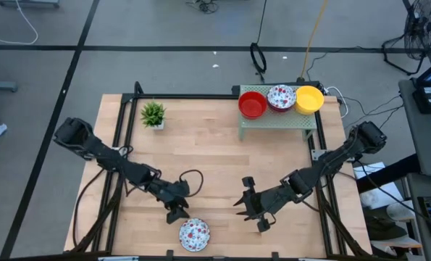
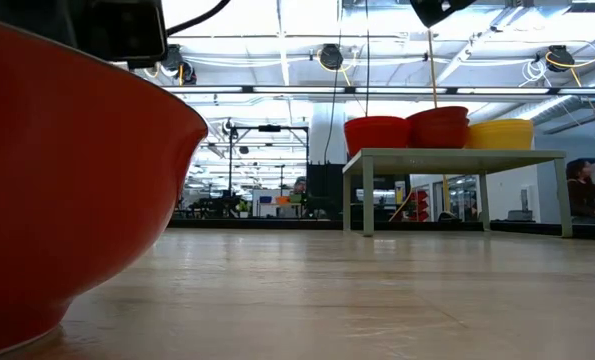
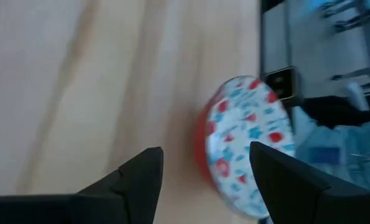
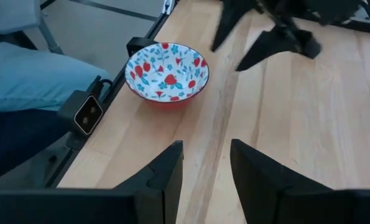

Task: Pick & Place Mini bowls
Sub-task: Stack the white pattern bowl on the stacked white pattern bowl on the shelf

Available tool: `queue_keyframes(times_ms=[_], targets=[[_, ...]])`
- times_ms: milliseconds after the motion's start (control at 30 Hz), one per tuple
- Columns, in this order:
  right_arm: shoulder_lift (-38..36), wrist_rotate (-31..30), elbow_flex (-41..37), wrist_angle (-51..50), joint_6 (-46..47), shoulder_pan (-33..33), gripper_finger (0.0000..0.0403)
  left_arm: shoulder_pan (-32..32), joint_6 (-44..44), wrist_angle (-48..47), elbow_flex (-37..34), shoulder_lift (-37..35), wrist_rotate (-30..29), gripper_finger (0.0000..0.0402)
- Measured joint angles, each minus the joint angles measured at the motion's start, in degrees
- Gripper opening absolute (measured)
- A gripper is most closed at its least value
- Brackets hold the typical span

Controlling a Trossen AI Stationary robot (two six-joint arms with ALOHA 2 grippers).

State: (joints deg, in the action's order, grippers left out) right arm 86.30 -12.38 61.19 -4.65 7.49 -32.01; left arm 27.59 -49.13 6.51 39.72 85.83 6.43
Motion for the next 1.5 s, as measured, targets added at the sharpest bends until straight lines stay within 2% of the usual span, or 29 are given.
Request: queue_keyframes(times_ms=[100, 433, 733, 867, 1267, 1367, 1500], targets=[[0.0, 0.0, 0.0, 0.0, 0.0, 0.0, 0.0121, 0.9, 0.6, 3.8, 0.1, 2.1, -0.2, 0.0240], [0.0, 0.0, 0.0, 0.1, 0.0, 0.0, 0.0121, 4.2, 0.4, 5.6, 0.1, 9.0, -2.2, 0.0237], [0.0, 0.0, 0.0, 0.1, 0.0, 0.0, 0.0121, 5.2, -0.7, 7.6, 0.1, 10.6, -2.5, 0.0228], [0.0, 0.0, 0.0, 0.1, 0.0, 0.0, 0.0121, 5.2, -0.5, 7.3, 1.2, 10.6, -2.6, 0.0188], [0.0, 0.0, 0.0, 0.1, 0.0, 0.0, 0.0121, 4.8, 3.1, 6.6, 4.5, 10.6, -4.7, 0.0024], [0.0, 0.0, 0.0, 0.1, 0.0, 0.0, 0.0121, 4.3, 3.6, 6.7, 4.7, 10.6, -4.3, 0.0009], [0.0, 0.0, 0.0, 0.1, 0.0, 0.0, 0.0121, 3.1, 4.0, 4.7, 4.7, 10.6, -4.5, 0.0019]])
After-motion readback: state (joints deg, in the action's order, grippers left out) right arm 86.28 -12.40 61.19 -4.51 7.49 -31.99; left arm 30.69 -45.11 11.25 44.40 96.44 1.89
